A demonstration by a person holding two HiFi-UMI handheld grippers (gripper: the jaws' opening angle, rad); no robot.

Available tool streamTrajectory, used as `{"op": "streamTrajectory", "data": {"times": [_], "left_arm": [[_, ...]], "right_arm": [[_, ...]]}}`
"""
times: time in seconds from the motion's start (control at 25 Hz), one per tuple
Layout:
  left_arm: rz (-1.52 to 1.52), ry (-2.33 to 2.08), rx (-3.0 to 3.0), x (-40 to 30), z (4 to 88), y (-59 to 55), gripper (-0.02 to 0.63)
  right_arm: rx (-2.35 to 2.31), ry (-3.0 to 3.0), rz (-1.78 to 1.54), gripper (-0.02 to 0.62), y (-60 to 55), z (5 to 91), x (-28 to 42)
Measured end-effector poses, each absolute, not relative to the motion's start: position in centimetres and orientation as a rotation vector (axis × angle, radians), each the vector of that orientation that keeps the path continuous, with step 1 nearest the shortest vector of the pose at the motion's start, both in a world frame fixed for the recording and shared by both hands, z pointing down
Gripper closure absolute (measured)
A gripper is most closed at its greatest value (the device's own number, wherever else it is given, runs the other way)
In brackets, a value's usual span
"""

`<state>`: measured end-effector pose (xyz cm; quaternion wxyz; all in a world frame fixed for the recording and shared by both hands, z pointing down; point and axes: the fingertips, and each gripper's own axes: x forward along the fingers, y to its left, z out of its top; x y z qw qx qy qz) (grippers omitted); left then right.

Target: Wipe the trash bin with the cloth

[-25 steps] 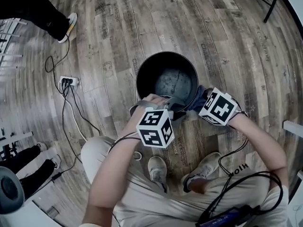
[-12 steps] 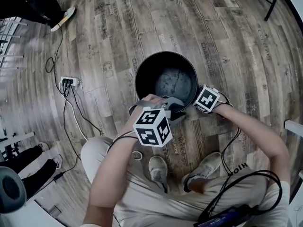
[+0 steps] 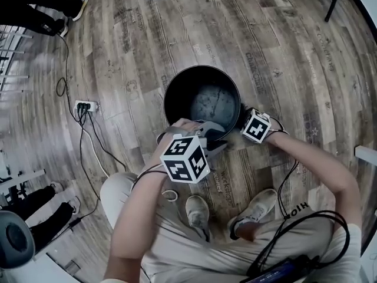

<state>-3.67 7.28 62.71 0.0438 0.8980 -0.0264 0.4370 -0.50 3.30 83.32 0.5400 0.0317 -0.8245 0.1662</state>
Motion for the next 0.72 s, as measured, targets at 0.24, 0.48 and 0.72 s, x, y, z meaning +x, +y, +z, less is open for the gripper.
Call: {"op": "streamTrajectory", "data": {"times": [0.24,0.48,0.72], "left_arm": [[1.255,-0.178,2.629,-3.2,61.7,6.3,0.515],[1.104,-0.473,2.543,-1.4,60.8,3.1,0.509],[1.175,-0.471,2.576,-1.2,61.1,3.6,0.515]], "right_arm": [[0.116,-2.001,0.403,0.482,4.7,77.1,1.4],[0.171,-2.082,0.484,0.482,4.8,72.2,1.4],[0.187,-2.120,0.464,0.482,4.2,69.2,1.2]]}}
